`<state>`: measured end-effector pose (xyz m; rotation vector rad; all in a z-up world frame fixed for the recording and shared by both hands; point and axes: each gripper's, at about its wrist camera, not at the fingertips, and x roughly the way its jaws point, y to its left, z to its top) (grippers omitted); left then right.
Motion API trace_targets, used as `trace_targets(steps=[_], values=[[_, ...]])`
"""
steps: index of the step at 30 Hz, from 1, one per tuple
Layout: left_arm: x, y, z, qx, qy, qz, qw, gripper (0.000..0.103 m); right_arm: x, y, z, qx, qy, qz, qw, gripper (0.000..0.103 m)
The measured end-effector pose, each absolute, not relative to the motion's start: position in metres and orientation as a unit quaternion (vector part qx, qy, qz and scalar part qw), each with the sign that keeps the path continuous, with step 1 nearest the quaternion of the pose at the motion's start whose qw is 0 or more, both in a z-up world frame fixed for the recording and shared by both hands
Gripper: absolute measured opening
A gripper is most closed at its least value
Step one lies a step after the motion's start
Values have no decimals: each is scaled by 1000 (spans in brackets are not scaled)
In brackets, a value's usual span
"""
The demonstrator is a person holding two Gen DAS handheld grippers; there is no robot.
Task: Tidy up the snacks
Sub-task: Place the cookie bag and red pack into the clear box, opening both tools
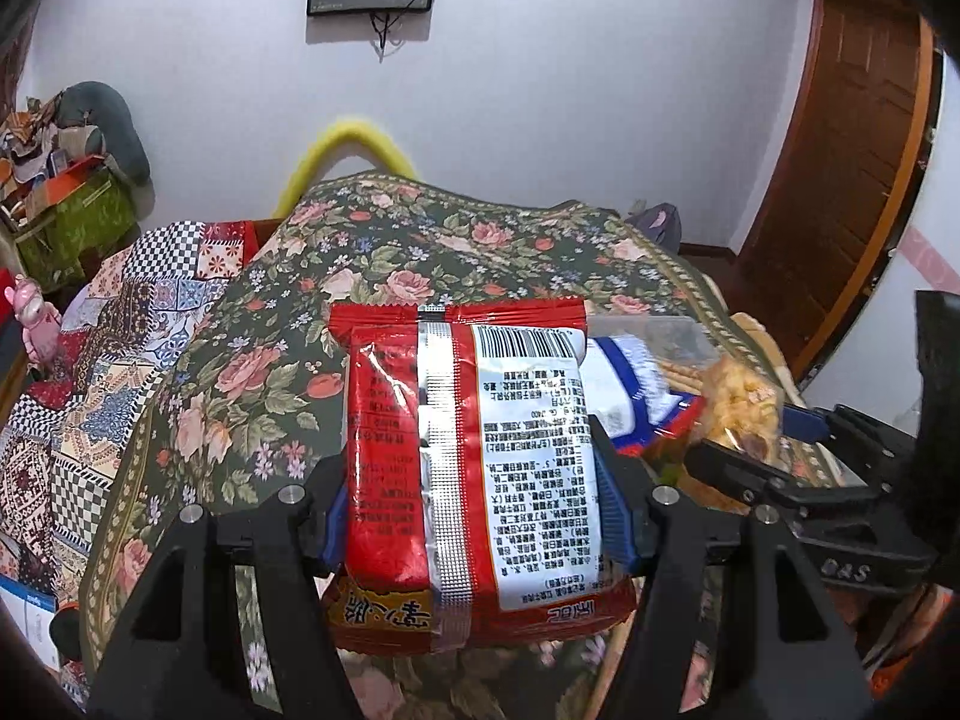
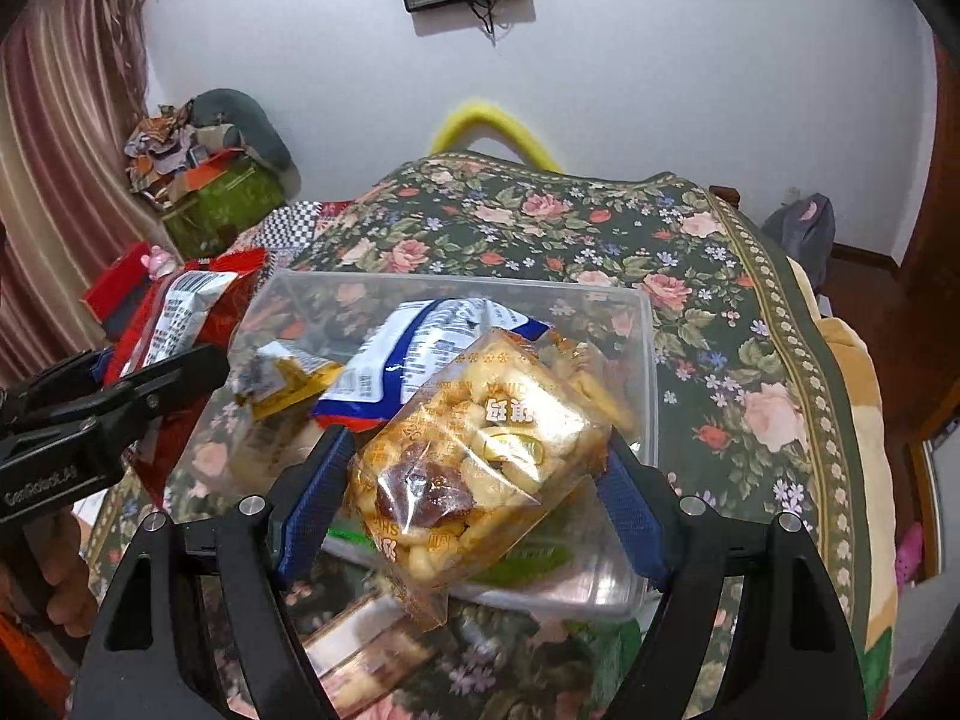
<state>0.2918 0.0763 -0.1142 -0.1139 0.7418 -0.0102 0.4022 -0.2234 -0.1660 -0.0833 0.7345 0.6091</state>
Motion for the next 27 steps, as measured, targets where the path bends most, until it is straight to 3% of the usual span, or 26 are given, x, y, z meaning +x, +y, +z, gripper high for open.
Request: trace_targets(steps=[16, 27], values=[[326, 75, -146, -22, 397, 20, 917, 67, 405, -219, -180, -55, 367, 292, 882, 79], [292, 73, -123, -28, 376, 4, 926, 72, 387, -233, -160, -59, 349, 295, 887, 80]])
